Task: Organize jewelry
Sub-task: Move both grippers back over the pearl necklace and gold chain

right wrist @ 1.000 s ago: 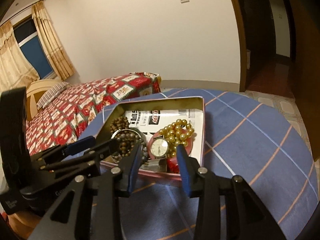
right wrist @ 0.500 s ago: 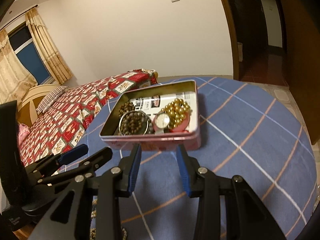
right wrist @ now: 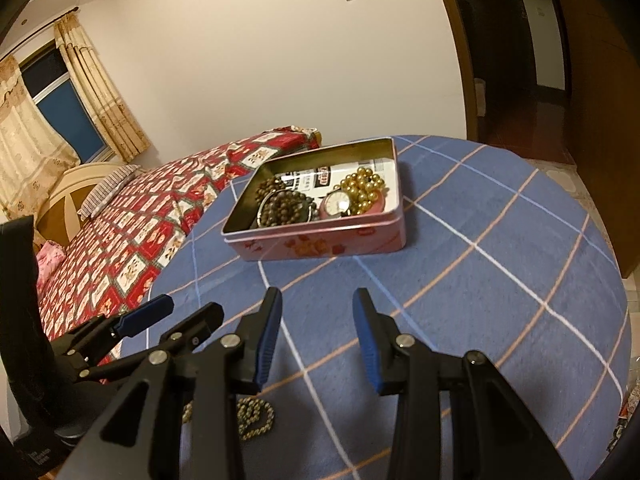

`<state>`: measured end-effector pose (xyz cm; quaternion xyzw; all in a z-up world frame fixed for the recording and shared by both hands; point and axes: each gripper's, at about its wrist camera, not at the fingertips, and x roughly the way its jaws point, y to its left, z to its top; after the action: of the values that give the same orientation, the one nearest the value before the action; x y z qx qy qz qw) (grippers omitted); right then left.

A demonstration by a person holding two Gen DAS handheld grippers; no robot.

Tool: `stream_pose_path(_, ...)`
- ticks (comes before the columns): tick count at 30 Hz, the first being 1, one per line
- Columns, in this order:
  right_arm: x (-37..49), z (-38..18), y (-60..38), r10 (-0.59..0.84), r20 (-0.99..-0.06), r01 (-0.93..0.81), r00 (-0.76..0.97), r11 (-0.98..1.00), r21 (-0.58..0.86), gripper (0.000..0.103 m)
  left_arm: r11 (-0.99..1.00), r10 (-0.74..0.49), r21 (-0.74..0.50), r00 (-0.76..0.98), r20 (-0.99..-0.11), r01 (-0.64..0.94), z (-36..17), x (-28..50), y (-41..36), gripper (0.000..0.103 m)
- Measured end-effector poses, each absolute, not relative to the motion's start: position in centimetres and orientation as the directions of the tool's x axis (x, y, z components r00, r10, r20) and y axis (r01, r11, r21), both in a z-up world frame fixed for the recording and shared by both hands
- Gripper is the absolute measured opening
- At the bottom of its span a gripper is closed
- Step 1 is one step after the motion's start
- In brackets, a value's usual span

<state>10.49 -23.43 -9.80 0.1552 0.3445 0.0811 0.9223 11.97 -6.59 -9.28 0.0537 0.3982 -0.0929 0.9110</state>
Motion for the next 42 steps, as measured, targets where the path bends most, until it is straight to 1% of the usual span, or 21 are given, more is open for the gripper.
stream_pose_path(14, 7.7, -10.0, -21.9, 0.258, -0.61, -0.06, 0.749, 0.944, 0.325, 0.041, 0.98, -0.11, 0.035, 0.684, -0.721, 0.194, -9.3, 9.2, -5.1, 0.058)
stream_pose_path(18, 7.1, -10.0, -21.6, 0.252, -0.613, -0.067, 0.748, 0.949, 0.308, 0.041, 0.985, -0.095, 0.033, 0.685, -0.723, 0.172, -10.0, 8.4, -2.6, 0.058)
stream_pose_path(26, 6.5, -11.4, -20.4, 0.268, -0.639, -0.092, 0.721, 0.951, 0.296, 0.041, 0.989, -0.028, 0.078, 0.672, -0.74, 0.126, -12.3, 6.3, 2.4, 0.058)
stream_pose_path(32, 6.1, -12.3, -19.1, 0.296, -0.656, -0.125, 0.694, 0.947, 0.296, 0.041, 0.99, -0.077, 0.021, 0.646, -0.76, 0.142, -13.1, 6.2, 2.9, 0.058)
stream_pose_path(37, 5.8, -12.5, -18.4, 0.301, -0.663, -0.145, 0.685, 0.949, 0.281, 0.041, 0.981, -0.094, 0.038, 0.641, -0.762, 0.189, -13.2, 6.8, 1.2, 0.058)
stream_pose_path(42, 5.8, -12.6, -18.7, 0.3, -0.666, -0.132, 0.683, 0.947, 0.292, 0.041, 0.979, -0.1, 0.036, 0.629, -0.771, 0.201, -13.2, 7.4, 0.2, 0.058)
